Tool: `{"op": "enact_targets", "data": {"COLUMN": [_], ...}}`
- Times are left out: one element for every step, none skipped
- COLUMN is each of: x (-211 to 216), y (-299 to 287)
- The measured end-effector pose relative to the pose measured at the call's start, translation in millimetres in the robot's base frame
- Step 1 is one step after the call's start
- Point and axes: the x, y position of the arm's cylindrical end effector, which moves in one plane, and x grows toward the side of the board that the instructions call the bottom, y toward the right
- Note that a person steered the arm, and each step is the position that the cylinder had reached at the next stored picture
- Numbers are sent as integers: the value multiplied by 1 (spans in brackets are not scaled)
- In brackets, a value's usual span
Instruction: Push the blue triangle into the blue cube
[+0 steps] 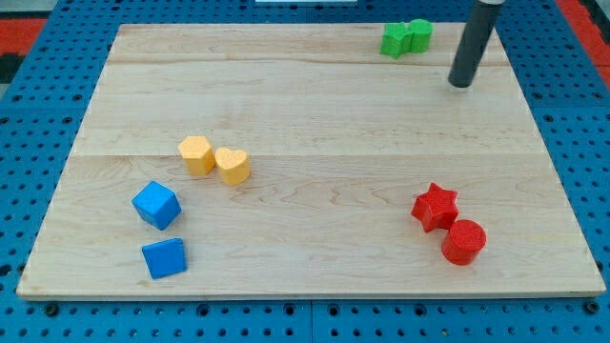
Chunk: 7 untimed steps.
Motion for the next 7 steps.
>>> {"op": "enact_targets", "data": {"x": [51,101,84,70,111,190,273], "y": [-2,-67,-140,-190,-210,-163,-220]}}
